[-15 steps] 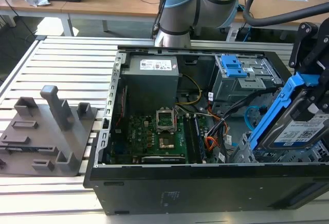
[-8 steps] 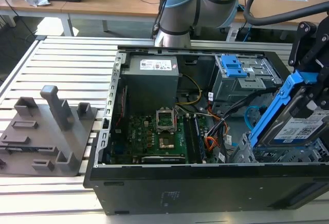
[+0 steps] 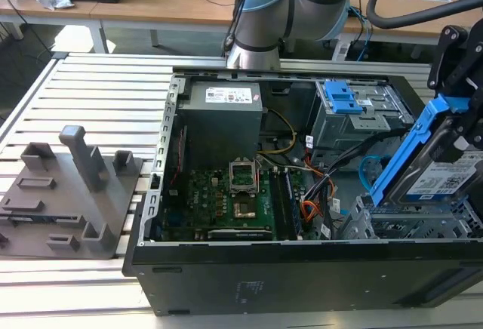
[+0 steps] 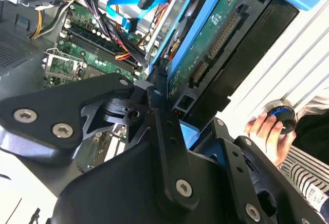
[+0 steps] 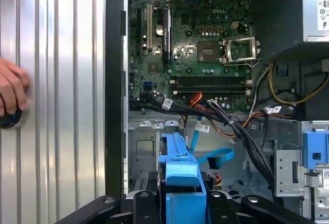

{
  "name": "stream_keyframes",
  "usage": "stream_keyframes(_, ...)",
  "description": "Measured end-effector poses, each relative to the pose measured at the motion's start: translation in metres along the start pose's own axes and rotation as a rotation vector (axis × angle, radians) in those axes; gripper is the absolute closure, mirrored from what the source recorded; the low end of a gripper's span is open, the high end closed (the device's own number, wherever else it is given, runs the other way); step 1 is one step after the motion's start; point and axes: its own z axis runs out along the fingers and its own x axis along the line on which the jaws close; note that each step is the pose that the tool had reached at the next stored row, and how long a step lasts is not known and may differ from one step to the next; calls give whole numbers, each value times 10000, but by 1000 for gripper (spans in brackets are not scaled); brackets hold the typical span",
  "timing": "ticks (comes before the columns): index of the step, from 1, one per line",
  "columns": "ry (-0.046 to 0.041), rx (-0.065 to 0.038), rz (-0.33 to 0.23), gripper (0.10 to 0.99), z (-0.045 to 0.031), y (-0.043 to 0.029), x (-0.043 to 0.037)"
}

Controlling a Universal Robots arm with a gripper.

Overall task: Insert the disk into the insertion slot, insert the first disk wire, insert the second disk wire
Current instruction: 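Insert the disk into the insertion slot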

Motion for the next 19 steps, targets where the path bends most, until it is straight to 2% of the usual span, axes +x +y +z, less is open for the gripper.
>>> stream_keyframes(7,-1,0,0,722,75,-16,-3)
stream_keyframes(12,0,6,0,722,87,-12,-2)
stream_keyframes(14,-2,42,0,722,46,11,-2)
stream_keyframes(19,-5,63,0,722,49,92,0)
